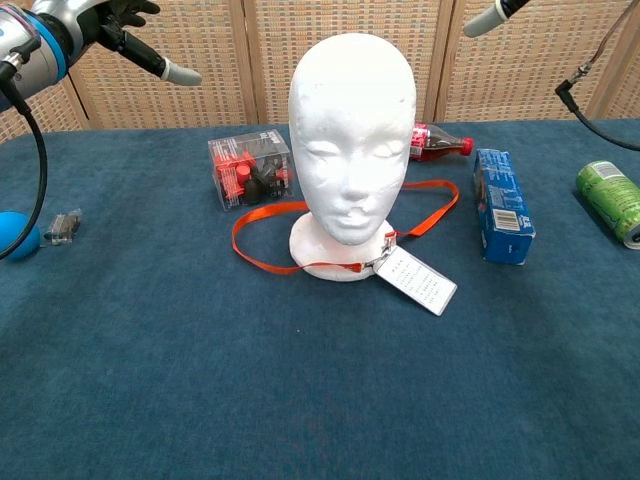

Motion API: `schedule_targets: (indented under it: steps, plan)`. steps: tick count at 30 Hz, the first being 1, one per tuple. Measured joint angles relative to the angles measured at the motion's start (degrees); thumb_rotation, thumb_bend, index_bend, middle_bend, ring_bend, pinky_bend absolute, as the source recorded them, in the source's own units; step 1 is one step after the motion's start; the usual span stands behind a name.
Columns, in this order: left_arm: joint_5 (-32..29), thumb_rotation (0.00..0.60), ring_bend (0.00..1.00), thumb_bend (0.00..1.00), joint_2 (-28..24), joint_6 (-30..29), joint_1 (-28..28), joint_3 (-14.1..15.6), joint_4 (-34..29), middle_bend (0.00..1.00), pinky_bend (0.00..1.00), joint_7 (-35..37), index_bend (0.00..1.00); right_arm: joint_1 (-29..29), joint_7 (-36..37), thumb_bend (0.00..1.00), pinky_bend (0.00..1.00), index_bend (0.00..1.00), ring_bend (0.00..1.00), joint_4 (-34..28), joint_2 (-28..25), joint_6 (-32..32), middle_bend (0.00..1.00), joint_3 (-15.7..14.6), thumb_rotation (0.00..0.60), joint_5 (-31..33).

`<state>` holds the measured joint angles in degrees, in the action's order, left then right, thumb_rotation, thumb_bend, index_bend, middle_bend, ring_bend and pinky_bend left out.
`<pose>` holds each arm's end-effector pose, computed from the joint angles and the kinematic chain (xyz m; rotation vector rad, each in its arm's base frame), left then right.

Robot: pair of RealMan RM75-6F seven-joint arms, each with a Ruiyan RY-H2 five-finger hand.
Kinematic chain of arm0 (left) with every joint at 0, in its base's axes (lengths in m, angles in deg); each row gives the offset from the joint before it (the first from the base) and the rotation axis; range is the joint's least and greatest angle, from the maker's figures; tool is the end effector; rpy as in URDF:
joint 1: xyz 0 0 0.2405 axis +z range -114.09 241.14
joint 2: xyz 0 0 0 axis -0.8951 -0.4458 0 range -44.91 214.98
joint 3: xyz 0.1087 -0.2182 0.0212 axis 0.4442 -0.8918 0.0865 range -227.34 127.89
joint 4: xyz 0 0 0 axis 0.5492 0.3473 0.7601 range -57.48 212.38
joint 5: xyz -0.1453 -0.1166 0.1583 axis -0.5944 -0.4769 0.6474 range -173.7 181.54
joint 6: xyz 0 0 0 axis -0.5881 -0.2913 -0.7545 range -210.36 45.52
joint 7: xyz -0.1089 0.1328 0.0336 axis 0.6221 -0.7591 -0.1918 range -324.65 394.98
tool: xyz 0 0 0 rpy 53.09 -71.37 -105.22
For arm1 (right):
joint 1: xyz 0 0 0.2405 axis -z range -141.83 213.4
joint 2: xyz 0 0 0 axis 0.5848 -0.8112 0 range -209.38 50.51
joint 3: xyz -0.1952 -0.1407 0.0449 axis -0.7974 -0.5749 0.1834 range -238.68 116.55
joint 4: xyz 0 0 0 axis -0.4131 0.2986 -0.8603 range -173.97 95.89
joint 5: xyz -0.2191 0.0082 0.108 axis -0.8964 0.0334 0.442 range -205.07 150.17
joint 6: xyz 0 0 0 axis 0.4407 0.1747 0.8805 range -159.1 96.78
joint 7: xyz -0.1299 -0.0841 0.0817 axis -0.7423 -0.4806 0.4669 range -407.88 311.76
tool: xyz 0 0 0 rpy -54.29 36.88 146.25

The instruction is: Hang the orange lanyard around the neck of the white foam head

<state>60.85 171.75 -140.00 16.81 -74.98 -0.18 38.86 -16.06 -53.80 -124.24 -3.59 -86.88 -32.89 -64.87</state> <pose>-0.1013 0.4658 0.0332 -1.3663 -1.2095 -1.3958 -0.0862 -0.4888 0.0917 1.2618 -1.2470 1.3076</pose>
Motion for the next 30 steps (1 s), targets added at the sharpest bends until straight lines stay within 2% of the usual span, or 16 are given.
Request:
schedule_targets:
  steps: [4, 9, 15, 16, 18, 19, 20, 21, 22, 24, 25, 30]
  plan:
    - [2.22, 0.600, 0.00, 0.02, -1.61, -1.13, 1.03, 0.60, -1.13, 0.00, 0.00, 0.75, 0.00, 1.12, 0.20, 0.06, 0.00, 0.09, 0.00, -1.48, -1.09, -1.52, 0.00, -0.24, 0.600, -1.81]
    - [6.81, 0.600, 0.00, 0.02, -5.09, -2.10, 3.09, 2.99, -3.97, 0.00, 0.00, 1.61, 0.00, 3.61, 0.55, 0.06, 0.00, 0.10, 0.00, -4.76, -3.62, -3.62, 0.00, -1.16, 0.600, -5.63]
    - [15.37, 0.600, 0.00, 0.02, -10.93, -4.84, 8.00, 9.58, -9.02, 0.00, 0.00, 1.93, 0.00, 9.43, 2.41, 0.06, 0.00, 0.11, 0.00, -8.40, -7.78, -7.57, 0.00, -4.78, 0.600, -15.41]
    - [16.41, 0.600, 0.00, 0.02, -11.82, -5.50, 8.96, 10.67, -9.79, 0.00, 0.00, 1.89, 0.00, 10.55, 3.00, 0.07, 0.00, 0.11, 0.00, -8.87, -8.44, -8.17, 0.02, -5.54, 0.600, -17.10]
    - [18.08, 0.600, 0.00, 0.02, -13.53, -7.21, 11.08, 12.80, -11.36, 0.00, 0.00, 1.43, 0.00, 13.25, 4.48, 0.13, 0.01, 0.11, 0.10, -9.80, -9.83, -9.64, 0.17, -7.53, 0.600, -20.86]
    - [18.47, 0.600, 0.00, 0.02, -14.05, -8.01, 11.92, 13.46, -11.93, 0.00, 0.00, 1.16, 0.00, 14.73, 5.24, 0.20, 0.08, 0.11, 0.26, -10.18, -10.45, -10.59, 0.34, -8.72, 0.600, -22.87]
    - [18.85, 0.600, 0.00, 0.02, -14.53, -9.07, 12.95, 14.14, -12.61, 0.00, 0.00, 0.84, 0.00, 15.80, 5.70, 0.30, 0.24, 0.10, 0.45, -10.37, -10.81, -11.38, 0.52, -9.65, 0.600, -24.29]
    - [19.09, 0.600, 0.00, 0.02, -14.85, -9.86, 13.67, 14.48, -13.06, 0.00, 0.00, 0.61, 0.00, 16.82, 6.07, 0.38, 0.38, 0.10, 0.56, -10.51, -11.10, -12.13, 0.62, -10.62, 0.600, -25.60]
    - [19.29, 0.600, 0.00, 0.02, -15.16, -10.65, 14.35, 14.79, -13.44, 0.00, 0.00, 0.36, 0.00, 17.72, 6.32, 0.48, 0.59, 0.08, 0.68, -10.63, -11.35, -12.73, 0.72, -11.62, 0.600, -26.73]
    - [19.71, 0.600, 0.00, 0.02, -15.98, -12.45, 15.93, 15.58, -14.29, 0.00, 0.00, -0.35, 0.00, 19.57, 6.48, 0.59, 0.81, 0.07, 0.76, -10.91, -11.85, -13.58, 0.80, -13.99, 0.600, -28.78]
    - [19.81, 0.600, 0.00, 0.02, -16.40, -13.17, 16.62, 15.93, -14.69, 0.00, 0.00, -0.72, 0.00, 20.26, 6.44, 0.62, 0.86, 0.07, 0.77, -11.06, -12.04, -13.78, 0.81, -14.97, 0.600, -29.45]
    - [19.32, 0.600, 0.00, 0.05, -19.55, -15.80, 20.42, 17.74, -17.99, 0.00, 0.00, -3.00, 0.00, 23.25, 5.72, 0.69, 0.94, 0.06, 0.79, -11.64, -12.62, -13.68, 0.83, -20.43, 0.600, -33.94]
